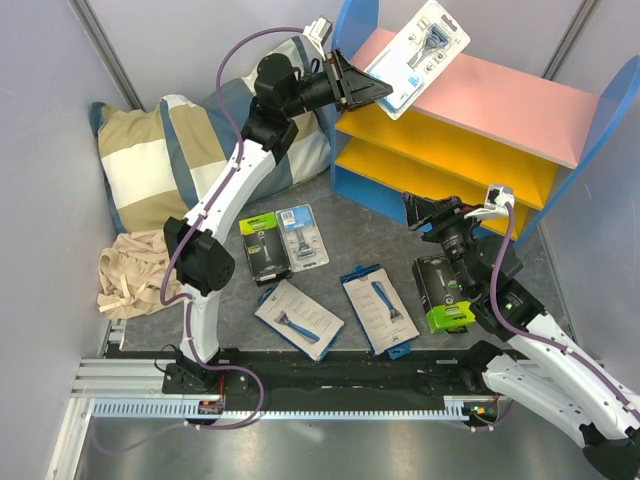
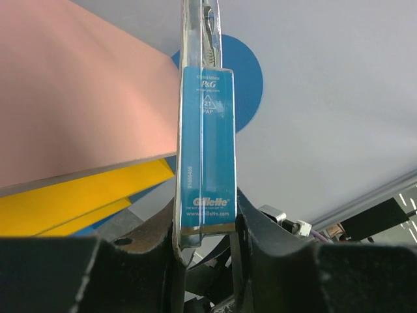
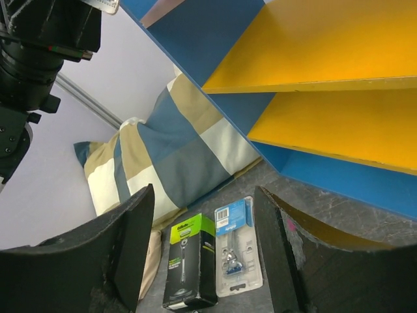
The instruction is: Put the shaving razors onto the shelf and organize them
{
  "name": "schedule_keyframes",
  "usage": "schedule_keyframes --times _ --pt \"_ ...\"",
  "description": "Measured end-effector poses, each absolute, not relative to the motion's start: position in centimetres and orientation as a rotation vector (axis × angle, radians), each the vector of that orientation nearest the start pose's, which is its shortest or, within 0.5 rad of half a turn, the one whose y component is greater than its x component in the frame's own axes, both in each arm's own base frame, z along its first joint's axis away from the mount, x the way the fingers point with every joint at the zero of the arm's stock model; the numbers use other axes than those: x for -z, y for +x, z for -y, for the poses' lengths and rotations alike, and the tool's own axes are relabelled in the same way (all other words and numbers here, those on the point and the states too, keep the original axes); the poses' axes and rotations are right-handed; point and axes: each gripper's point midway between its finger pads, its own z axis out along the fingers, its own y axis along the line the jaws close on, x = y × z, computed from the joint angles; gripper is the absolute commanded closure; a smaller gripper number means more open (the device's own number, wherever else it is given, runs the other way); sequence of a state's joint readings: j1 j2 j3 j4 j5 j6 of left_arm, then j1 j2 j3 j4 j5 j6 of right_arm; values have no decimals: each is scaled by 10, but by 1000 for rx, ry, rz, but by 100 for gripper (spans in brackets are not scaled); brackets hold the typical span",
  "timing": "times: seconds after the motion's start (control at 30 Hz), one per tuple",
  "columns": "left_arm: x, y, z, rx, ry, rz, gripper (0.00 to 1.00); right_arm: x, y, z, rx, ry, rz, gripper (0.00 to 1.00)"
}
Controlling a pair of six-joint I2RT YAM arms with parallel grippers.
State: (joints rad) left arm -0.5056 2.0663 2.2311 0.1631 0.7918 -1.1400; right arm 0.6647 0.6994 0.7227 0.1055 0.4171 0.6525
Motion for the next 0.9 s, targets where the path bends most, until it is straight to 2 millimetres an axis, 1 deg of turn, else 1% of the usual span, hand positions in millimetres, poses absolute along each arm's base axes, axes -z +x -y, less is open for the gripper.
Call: schedule_keyframes --times 0.1,0.27,0.37,0.4,0.47,0.5,0.63,0.8,0.87,0.9 --pt "-485 404 396 1830 323 -1577 91 -345 273 -151 -757 342 -1471 30" --pt "-500 407 393 1825 297 -1525 91 -345 272 -149 -751 340 -1468 30" --pt "-506 411 393 1819 273 -1501 90 -345 272 -149 -748 339 -1469 30" --pt "-508 415 393 1814 260 -1491 86 -345 272 -149 -748 339 -1469 30" --pt "-508 421 394 1809 240 -1483 81 -345 272 -149 -748 338 -1470 29" --pt "-506 427 396 1805 226 -1478 78 -345 272 -149 -747 338 -1470 30" --pt "-495 445 401 1788 170 -1488 73 -344 272 -150 -745 337 -1475 30" --pt "-476 468 407 1758 89 -1525 72 -342 272 -150 -742 336 -1479 29" --pt "-471 472 410 1751 65 -1539 70 -342 272 -150 -739 334 -1480 29" --pt "-470 473 410 1748 57 -1540 68 -342 272 -150 -738 333 -1479 29"
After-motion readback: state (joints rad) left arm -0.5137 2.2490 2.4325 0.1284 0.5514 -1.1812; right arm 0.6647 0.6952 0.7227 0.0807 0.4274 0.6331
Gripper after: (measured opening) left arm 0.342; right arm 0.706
